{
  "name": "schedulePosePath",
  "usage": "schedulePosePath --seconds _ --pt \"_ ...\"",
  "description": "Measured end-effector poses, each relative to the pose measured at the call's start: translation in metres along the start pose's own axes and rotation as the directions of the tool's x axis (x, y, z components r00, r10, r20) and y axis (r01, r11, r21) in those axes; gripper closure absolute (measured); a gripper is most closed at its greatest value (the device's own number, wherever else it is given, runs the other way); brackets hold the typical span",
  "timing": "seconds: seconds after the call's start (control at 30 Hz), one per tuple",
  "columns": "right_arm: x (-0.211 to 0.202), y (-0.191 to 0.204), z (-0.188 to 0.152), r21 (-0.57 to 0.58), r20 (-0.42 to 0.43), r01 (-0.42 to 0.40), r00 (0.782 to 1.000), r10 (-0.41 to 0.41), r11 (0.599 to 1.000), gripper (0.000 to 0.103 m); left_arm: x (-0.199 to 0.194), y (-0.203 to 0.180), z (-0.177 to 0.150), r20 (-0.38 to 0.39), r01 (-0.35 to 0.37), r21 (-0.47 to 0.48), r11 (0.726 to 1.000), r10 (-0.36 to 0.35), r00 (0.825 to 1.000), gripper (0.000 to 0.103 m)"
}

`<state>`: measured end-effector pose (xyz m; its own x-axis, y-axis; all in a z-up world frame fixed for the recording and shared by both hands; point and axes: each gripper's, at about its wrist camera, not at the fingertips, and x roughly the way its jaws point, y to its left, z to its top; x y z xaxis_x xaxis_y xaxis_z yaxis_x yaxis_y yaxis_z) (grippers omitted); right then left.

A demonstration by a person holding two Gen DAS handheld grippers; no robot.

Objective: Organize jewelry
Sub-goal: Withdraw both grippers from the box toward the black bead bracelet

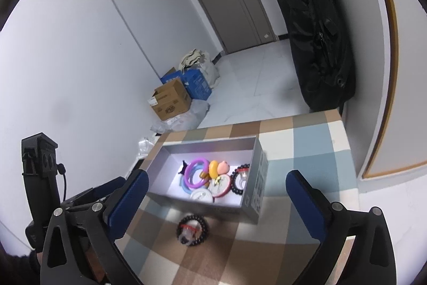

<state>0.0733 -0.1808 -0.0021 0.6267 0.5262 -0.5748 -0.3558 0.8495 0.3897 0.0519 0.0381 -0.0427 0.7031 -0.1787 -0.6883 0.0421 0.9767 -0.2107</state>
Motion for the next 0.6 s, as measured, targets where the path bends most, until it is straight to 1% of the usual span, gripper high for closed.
schedulePosePath --seconds 0.17,0.27,0.4,0.53,0.6 --pt "-0.006 0.004 -0.017 -0.007 -0.036 0.014 0.999 -0.014 1.0 0.0 -0.005 0.002 -0.012 0.005 -0.026 0.012 1.0 0.026 1.0 0.017" --pt "-0.007 0.01 -0.024 -0.023 -0.052 0.015 0.998 -0.016 1.0 0.0 -0.008 0.006 -0.017 0.006 -0.023 0.006 1.0 0.023 1.0 0.017" --pt "-0.007 0.017 -0.03 -0.037 -0.064 -0.003 0.998 0.001 0.999 0.0 -0.011 0.011 -0.02 0.017 -0.044 -0.003 0.999 0.044 0.999 0.017" --pt "-0.004 0.022 -0.037 -0.032 -0.082 -0.009 0.997 0.006 0.999 0.0 -0.015 0.013 -0.023 0.028 -0.047 -0.001 0.999 0.047 0.998 0.017" --pt "0.0 0.026 -0.041 -0.042 -0.097 -0.001 0.995 -0.003 0.999 0.0 -0.016 0.015 -0.024 0.027 -0.038 -0.005 0.999 0.038 0.999 0.017"
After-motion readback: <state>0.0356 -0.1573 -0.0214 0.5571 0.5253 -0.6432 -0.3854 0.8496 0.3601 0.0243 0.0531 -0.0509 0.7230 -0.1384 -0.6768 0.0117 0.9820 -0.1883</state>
